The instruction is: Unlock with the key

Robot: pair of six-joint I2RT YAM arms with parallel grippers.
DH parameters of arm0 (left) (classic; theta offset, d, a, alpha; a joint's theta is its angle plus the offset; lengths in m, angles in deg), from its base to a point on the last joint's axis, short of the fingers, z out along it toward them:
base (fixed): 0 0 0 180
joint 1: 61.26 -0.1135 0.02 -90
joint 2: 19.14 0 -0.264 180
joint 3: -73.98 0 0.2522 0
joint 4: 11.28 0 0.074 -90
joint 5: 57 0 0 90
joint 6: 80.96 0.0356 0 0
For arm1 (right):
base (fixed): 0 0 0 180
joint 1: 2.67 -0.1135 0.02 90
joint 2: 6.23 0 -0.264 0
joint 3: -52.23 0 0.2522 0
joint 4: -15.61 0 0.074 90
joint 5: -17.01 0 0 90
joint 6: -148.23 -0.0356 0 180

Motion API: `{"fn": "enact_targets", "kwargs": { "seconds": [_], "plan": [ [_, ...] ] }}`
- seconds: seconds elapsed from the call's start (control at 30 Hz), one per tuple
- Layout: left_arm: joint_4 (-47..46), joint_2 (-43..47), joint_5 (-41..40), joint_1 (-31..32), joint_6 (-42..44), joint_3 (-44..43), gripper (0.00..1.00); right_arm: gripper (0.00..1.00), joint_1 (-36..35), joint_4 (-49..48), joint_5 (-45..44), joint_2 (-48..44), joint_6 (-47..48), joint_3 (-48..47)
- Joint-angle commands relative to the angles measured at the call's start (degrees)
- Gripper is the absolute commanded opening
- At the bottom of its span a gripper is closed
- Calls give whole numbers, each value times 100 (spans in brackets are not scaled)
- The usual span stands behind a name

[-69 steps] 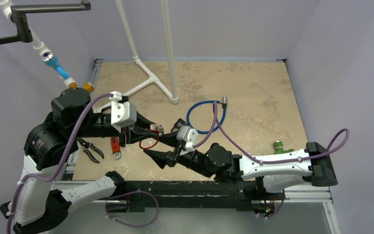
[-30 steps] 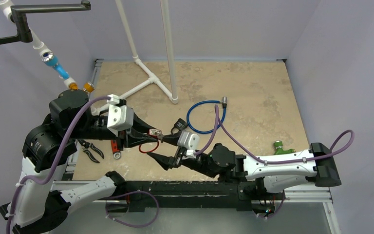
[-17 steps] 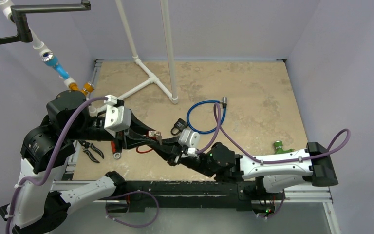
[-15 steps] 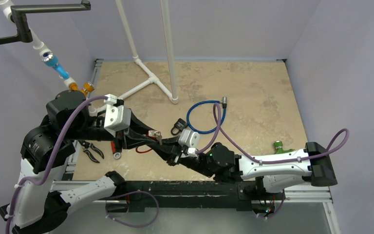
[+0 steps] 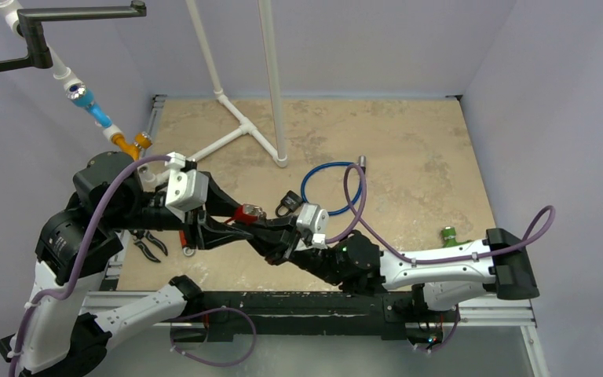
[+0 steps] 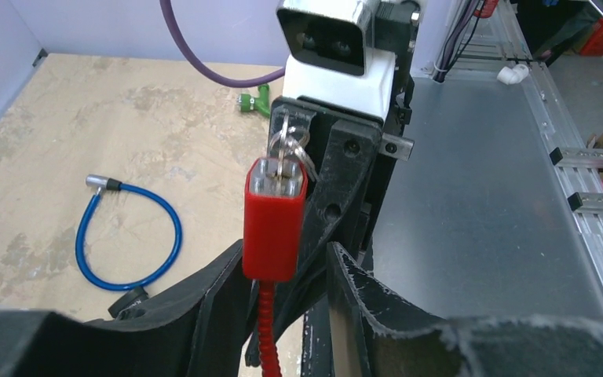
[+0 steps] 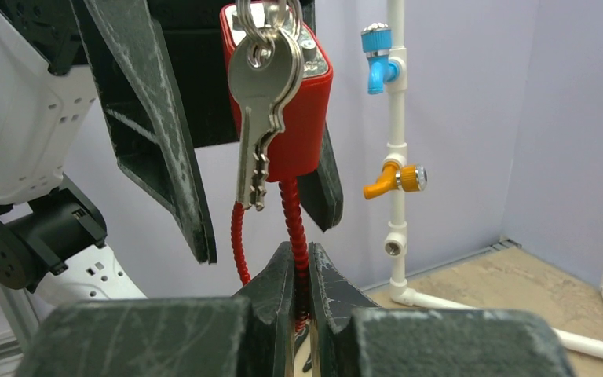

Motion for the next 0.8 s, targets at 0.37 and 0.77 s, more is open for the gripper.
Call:
{"fn": "enact_targets", "kwargs": {
  "seconds": [0.37,0.77],
  "plan": [
    [-401,27,79,-116,-271,-138,29,0,-33,-826,-260,191,-224,-275],
    [-565,111,-12,-230,-436,-81,29,0,-32,-922,-271,201,-294,-331]
  ]
}}
